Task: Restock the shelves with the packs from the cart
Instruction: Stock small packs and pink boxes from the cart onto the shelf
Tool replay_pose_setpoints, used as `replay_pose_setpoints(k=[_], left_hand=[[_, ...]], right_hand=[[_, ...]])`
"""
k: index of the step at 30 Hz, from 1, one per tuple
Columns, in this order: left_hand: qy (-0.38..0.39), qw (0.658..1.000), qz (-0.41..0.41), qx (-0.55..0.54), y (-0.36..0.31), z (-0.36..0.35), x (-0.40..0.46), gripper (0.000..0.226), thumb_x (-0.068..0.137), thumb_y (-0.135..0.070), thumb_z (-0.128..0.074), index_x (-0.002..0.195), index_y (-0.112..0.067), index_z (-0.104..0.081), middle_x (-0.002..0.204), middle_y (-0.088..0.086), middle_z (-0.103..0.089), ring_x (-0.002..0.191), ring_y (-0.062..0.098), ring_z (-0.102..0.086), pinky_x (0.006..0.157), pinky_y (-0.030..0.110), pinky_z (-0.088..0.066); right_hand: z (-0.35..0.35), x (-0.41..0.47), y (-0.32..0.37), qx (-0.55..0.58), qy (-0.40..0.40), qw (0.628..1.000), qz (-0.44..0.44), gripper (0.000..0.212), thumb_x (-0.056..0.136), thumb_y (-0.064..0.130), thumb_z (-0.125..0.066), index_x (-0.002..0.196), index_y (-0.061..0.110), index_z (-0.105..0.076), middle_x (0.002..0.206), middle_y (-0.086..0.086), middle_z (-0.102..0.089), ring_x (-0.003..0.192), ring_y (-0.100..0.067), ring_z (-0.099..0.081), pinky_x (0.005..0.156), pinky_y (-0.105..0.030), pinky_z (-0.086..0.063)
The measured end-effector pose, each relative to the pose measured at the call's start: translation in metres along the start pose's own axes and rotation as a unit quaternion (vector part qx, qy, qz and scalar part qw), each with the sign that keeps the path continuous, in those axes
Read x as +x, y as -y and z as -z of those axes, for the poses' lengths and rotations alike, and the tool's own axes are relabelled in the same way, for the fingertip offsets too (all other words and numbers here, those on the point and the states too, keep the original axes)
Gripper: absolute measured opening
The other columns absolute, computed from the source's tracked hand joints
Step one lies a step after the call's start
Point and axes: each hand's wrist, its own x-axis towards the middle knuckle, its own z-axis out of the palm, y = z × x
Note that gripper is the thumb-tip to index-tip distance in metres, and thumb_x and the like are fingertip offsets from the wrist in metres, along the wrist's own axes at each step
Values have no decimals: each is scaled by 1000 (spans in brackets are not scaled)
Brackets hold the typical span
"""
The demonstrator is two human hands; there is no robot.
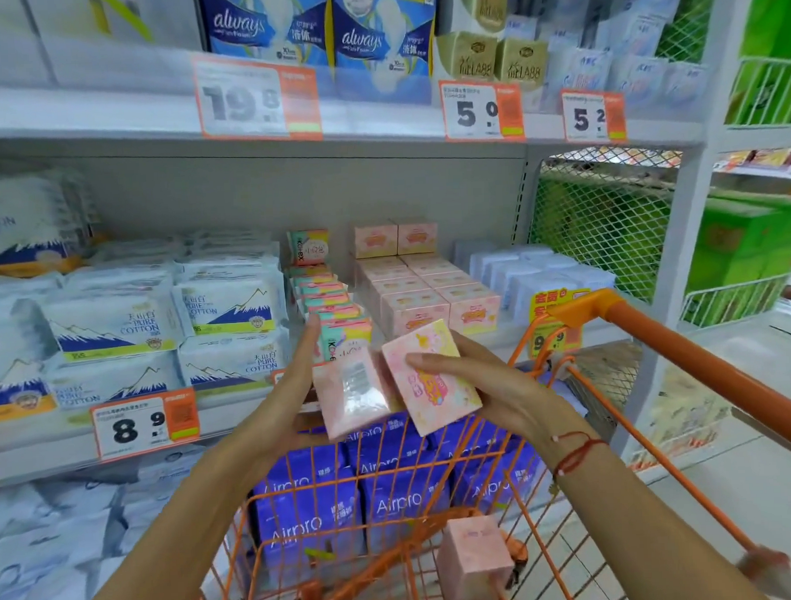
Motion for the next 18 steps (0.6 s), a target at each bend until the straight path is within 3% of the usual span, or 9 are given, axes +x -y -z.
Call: replay_pose_setpoints(k=[2, 4, 6, 9, 14, 18], left_hand=[[31, 999, 7, 15, 2, 3, -3, 75, 59, -83, -56, 115, -33, -62, 101, 1, -73, 97, 21, -68, 77, 37, -56], [50, 998, -2, 24, 3, 0, -1, 68, 53, -64, -77, 109, -26, -67, 94, 0, -75, 92, 19, -70, 80, 36, -55], [69, 997, -14, 3, 1, -3, -1, 70, 44, -47, -79, 107, -19, -70, 100, 5, -74, 92, 18, -69, 79, 33, -55], [90, 994, -42, -34, -6, -1, 1, 65, 46, -40, -78, 106, -16, -71, 105, 7, -73, 94, 17, -68, 79, 31, -54], [27, 994, -105, 13, -31, 6, 10, 60, 41, -44, -74, 96, -22, -75, 96, 6, -74, 89, 20, -66, 76, 28, -49], [-27, 980, -171, 100, -66, 2, 25, 54, 57, -34, -82, 109, -28, -69, 97, 0, -74, 92, 16, -68, 73, 21, -48]], right_hand=[[0, 4, 15, -74, 3, 997, -6, 35, 79, 13, -73, 112, 16, -60, 103, -8, -71, 85, -18, -68, 70, -27, -57], [0, 7, 36, -124, 44, 991, -20, 22, 80, 15, -71, 100, 19, -64, 93, -4, -72, 81, -17, -68, 73, -30, -56], [-2, 7, 56, -159, 83, 983, -39, 13, 82, 18, -68, 94, 18, -65, 91, -4, -72, 82, -19, -67, 82, -35, -52], [1, 11, 82, -187, 85, 978, -43, 25, 77, 27, -69, 98, 15, -65, 100, -8, -69, 90, -22, -63, 90, -38, -47], [31, 30, 101, -159, 47, 984, -64, 7, 85, 21, -64, 81, 16, -64, 70, 2, -71, 59, -9, -65, 60, -22, -53], [58, 54, 95, -202, -28, 977, -62, 14, 80, 23, -72, 83, 15, -62, 71, -1, -68, 61, -13, -61, 60, -25, -48]])
